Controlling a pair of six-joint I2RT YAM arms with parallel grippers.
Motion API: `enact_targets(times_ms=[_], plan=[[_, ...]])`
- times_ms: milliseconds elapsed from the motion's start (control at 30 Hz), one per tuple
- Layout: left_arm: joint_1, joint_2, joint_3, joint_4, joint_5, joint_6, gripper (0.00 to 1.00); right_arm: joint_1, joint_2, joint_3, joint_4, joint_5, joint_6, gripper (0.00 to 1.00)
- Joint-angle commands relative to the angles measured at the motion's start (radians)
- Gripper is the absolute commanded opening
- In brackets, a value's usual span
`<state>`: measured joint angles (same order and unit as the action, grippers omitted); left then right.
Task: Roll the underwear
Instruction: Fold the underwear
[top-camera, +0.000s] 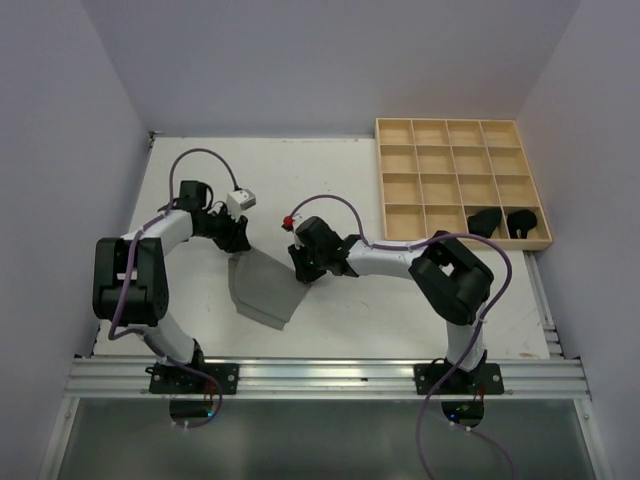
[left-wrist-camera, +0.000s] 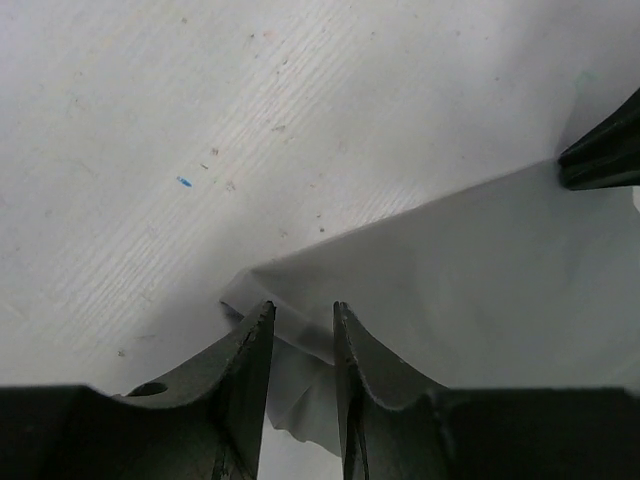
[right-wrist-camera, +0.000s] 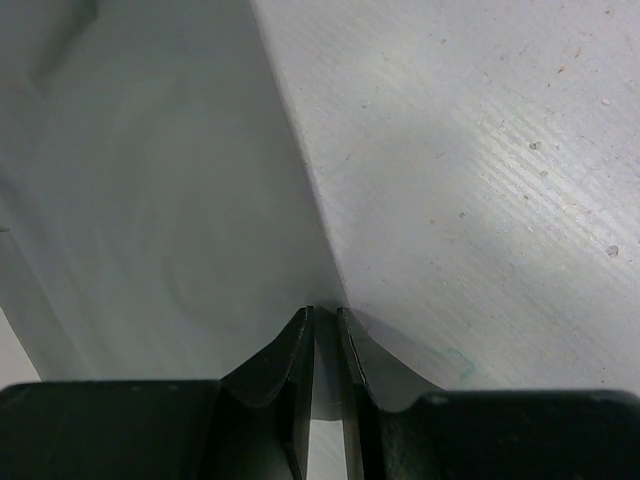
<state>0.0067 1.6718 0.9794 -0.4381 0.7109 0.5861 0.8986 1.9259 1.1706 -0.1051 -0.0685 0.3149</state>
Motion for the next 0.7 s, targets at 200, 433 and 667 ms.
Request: enact_targets(times_ms=[200, 433, 667], plan=[[0.009, 0.014, -0.071, 0.015, -0.228, 0.001, 0.15, 0.005, 0.041, 0.026, -0.053, 0.013, -0.016, 0.18], [0.090, -0.039, -0.077, 0.059, -0.228, -0.017, 0.31, 0.003, 0.081, 0.066, -0.087, 0.015, -0.042, 0.16], [0.164, -0.257, -0.120, 0.052, 0.028, 0.087, 0.45, -0.032, 0.174, 0.171, -0.085, 0.021, -0.102, 0.15]])
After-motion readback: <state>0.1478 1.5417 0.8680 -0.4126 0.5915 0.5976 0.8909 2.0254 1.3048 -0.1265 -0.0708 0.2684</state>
